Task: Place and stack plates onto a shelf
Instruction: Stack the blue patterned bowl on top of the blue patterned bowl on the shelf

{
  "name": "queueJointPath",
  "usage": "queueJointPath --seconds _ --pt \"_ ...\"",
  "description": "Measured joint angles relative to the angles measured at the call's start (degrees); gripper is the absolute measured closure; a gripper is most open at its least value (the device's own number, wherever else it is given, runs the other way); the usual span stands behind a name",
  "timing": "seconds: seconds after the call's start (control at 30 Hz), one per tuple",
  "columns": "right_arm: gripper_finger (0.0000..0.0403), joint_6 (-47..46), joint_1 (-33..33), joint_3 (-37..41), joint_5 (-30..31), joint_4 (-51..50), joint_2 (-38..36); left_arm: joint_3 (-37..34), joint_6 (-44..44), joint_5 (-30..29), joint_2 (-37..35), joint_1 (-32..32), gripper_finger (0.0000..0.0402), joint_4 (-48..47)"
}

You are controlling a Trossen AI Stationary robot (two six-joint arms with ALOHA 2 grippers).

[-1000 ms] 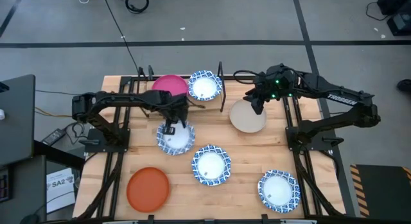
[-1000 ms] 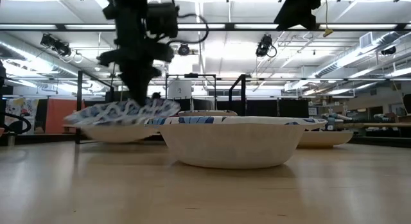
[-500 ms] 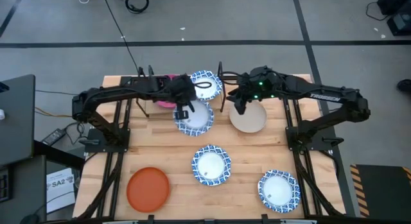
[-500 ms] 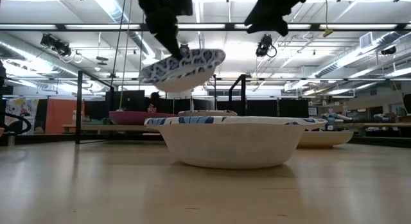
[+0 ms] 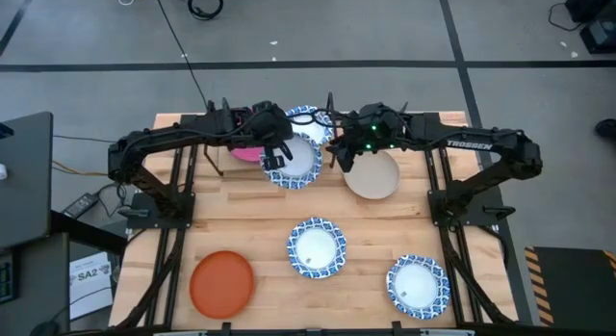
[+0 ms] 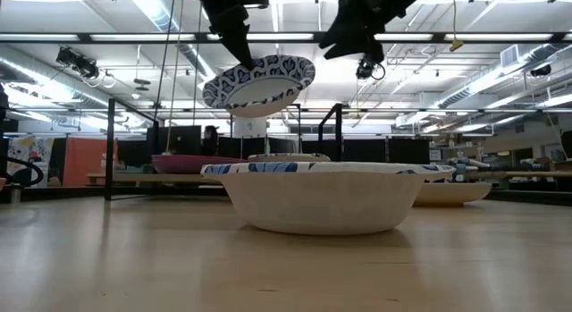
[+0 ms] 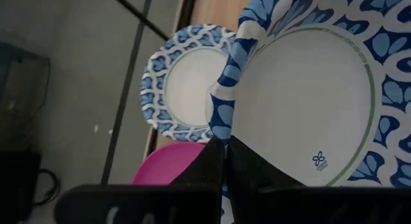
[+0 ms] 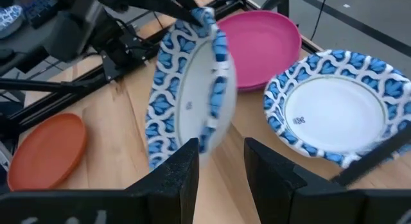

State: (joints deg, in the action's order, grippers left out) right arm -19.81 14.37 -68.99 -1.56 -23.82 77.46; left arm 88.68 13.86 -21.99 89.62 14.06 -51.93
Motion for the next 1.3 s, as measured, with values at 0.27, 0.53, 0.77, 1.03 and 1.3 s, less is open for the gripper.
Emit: queueJointPath --seconds 0.27,0.53,0.77,1.03,1.3 --pt "0.0273 -0.01 -0.74 0.0 0.0 3.48 2.97 0.0 -4.27 -3.25 0.0 0.0 0.039 0.47" --pt "0.0273 0.37 -0.88 0.02 1.73 5.52 6.06 0.0 -4.25 -3.5 0.0 0.02 0.039 0.45" --pt "0.0273 0.47 -0.88 0.02 4.6 6.28 6.98 0.0 -5.03 -3.46 0.0 -0.03 0.039 0.43" --pt "0.0273 0.5 -0.88 0.01 10.97 7.78 6.98 0.0 -7.33 -1.93 0.0 -0.04 0.039 -0.98" --pt "0.0273 1.94 -0.88 0.02 12.74 7.55 6.98 0.0 -7.44 -0.62 0.0 -0.08 0.039 -1.09"
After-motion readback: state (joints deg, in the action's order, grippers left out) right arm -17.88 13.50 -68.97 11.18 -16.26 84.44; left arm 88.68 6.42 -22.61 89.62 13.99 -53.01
